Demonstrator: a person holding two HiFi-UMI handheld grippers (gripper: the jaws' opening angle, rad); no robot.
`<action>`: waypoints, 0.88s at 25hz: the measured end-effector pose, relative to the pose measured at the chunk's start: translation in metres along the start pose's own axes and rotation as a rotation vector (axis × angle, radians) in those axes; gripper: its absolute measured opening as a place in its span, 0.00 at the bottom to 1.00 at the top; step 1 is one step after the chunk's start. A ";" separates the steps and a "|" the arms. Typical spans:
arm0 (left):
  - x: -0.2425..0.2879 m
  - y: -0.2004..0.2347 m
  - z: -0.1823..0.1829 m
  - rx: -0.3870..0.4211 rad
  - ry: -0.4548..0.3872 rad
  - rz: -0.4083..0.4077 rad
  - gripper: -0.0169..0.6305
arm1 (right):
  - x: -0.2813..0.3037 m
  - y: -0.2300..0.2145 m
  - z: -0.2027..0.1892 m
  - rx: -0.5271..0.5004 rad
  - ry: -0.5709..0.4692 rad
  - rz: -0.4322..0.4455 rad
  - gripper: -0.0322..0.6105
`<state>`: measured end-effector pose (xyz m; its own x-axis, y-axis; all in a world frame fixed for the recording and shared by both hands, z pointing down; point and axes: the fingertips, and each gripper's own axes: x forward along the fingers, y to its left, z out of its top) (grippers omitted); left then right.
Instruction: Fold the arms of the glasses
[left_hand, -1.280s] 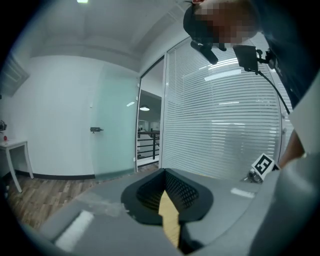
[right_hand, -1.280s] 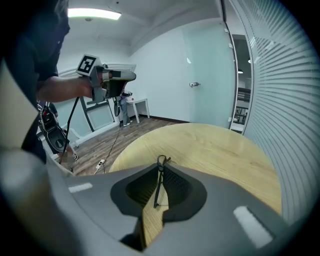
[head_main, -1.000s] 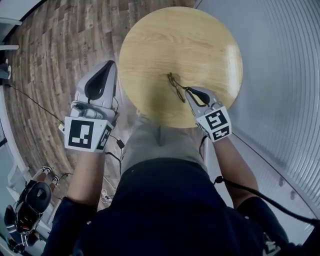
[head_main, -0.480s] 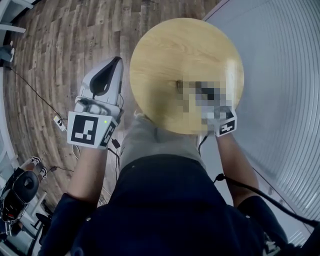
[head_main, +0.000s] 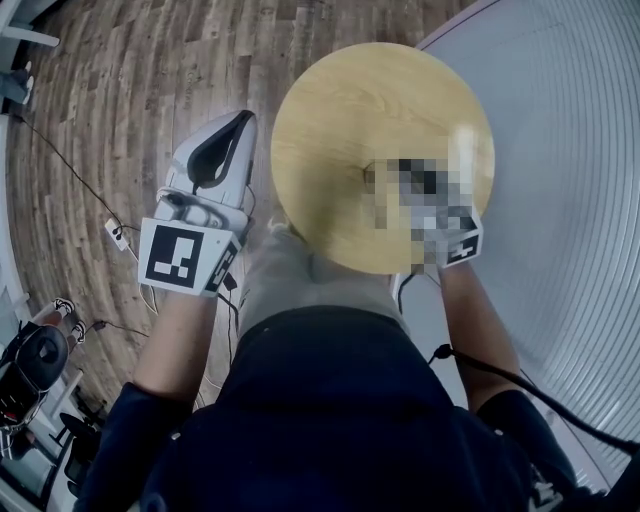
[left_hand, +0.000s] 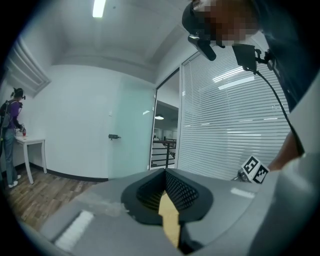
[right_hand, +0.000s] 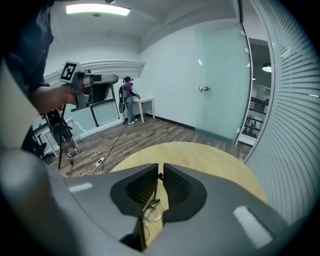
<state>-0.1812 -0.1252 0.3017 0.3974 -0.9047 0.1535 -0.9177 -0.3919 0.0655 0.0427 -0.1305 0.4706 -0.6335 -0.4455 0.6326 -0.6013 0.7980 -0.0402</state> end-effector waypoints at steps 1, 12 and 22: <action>0.001 0.000 0.000 -0.002 0.000 0.000 0.03 | 0.001 -0.001 0.001 -0.004 0.003 0.004 0.11; -0.004 0.012 0.000 -0.008 0.007 0.004 0.03 | 0.014 -0.006 0.016 -0.017 0.004 0.012 0.11; -0.009 0.009 0.005 -0.003 -0.012 -0.004 0.03 | -0.022 0.001 0.038 -0.019 -0.080 -0.042 0.14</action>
<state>-0.1926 -0.1215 0.2963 0.4013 -0.9050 0.1415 -0.9159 -0.3954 0.0687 0.0377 -0.1356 0.4278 -0.6453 -0.5095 0.5692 -0.6193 0.7852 0.0006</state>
